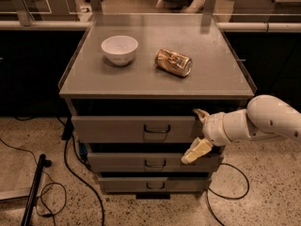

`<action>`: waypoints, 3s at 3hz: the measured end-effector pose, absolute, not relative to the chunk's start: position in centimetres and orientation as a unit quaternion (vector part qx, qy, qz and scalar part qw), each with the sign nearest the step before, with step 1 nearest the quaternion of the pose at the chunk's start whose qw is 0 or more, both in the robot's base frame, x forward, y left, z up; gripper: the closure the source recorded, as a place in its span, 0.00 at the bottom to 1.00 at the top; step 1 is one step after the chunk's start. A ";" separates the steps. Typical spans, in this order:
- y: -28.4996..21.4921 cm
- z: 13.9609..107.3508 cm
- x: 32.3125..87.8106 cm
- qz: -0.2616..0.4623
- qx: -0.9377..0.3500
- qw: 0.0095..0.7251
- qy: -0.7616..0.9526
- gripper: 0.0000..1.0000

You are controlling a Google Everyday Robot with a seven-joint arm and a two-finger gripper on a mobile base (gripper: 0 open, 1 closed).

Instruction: Open top drawer

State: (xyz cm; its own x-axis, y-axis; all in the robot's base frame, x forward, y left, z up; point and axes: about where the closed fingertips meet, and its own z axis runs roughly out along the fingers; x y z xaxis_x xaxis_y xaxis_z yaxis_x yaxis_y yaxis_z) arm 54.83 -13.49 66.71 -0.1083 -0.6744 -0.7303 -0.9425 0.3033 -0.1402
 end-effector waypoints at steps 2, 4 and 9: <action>-13.5 66.7 54.8 0.185 -0.561 0.363 0.721 0.42; -13.5 67.8 54.8 0.185 -0.561 0.363 0.721 0.96; -14.9 68.3 50.9 0.188 -0.546 0.354 0.736 0.82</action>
Offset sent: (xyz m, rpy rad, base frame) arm 0.0000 0.0000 0.0000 0.0000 0.0000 0.0001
